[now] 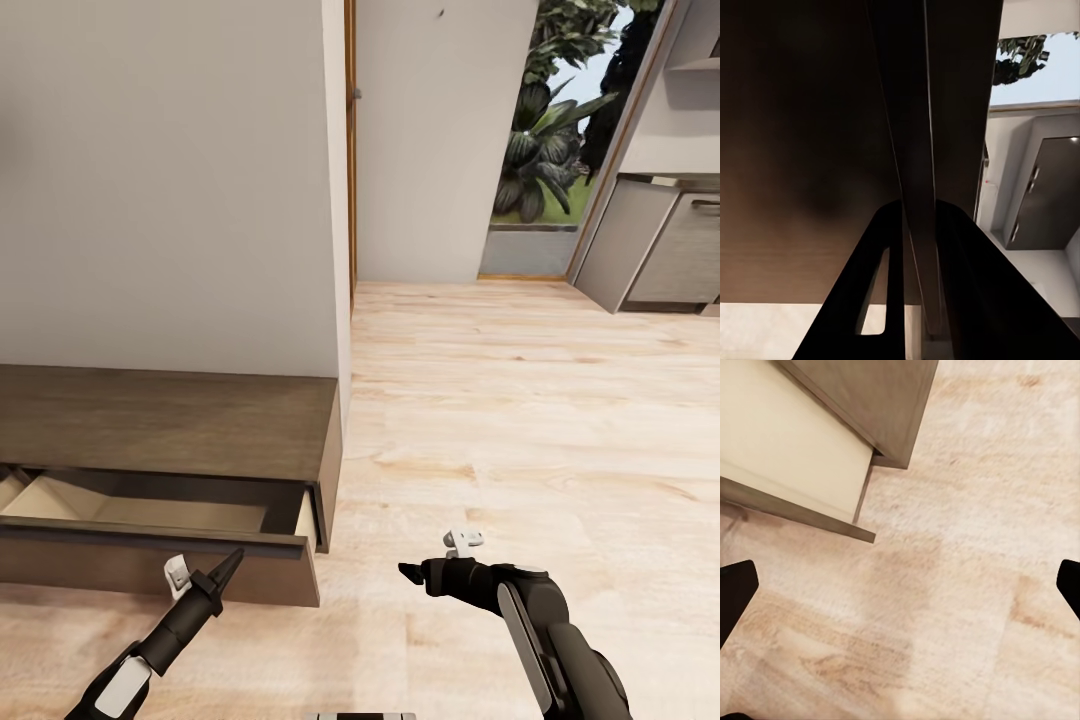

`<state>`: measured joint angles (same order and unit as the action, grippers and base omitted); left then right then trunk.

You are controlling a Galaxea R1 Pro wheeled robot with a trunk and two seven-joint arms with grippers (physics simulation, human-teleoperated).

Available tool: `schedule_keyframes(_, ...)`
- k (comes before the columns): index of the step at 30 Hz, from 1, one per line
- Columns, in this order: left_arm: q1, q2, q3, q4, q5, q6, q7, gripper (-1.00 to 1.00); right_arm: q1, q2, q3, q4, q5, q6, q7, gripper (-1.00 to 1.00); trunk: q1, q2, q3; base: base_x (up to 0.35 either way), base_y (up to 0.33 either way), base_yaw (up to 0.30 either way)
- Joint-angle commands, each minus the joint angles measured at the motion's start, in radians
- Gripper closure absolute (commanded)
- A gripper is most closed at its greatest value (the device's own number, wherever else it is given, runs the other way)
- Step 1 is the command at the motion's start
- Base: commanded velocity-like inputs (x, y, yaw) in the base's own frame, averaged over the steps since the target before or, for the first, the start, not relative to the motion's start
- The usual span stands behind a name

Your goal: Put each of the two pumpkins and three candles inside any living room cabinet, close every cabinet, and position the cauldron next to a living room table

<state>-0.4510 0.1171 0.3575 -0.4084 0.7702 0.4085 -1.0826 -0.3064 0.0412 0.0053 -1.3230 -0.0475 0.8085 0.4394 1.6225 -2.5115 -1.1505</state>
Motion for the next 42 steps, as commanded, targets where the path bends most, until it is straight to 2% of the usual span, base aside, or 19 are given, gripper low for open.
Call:
schedule_keyframes(1,0.0,-0.001,-0.014,0.013,-0.015,0.0,0.001,1.0,0.0,0.0,-0.001,-0.001,-0.005,0.006,-0.001,-1.0,0.0,0.0,-0.001,-0.002,0.0,0.0)
schedule_keyframes(7,0.0,-0.001,-0.014,0.013,-0.014,0.0,0.0,1.0,0.0,0.0,-0.001,-0.001,-0.005,0.006,-0.001,-1.0,0.0,0.0,-0.001,-0.034,0.0,0.0)
schedule_keyframes(18,0.0,-0.001,-0.014,0.013,-0.015,0.0,-0.001,1.0,0.0,0.0,-0.001,-0.001,-0.005,0.006,-0.001,-1.0,0.0,0.0,-0.001,-0.253,0.0,0.0)
schedule_keyframes(42,0.0,-0.001,-0.014,0.013,-0.014,0.0,0.005,1.0,0.0,0.0,-0.001,-0.001,-0.005,0.006,-0.001,-1.0,0.0,0.0,-0.001,-0.04,0.0,0.0)
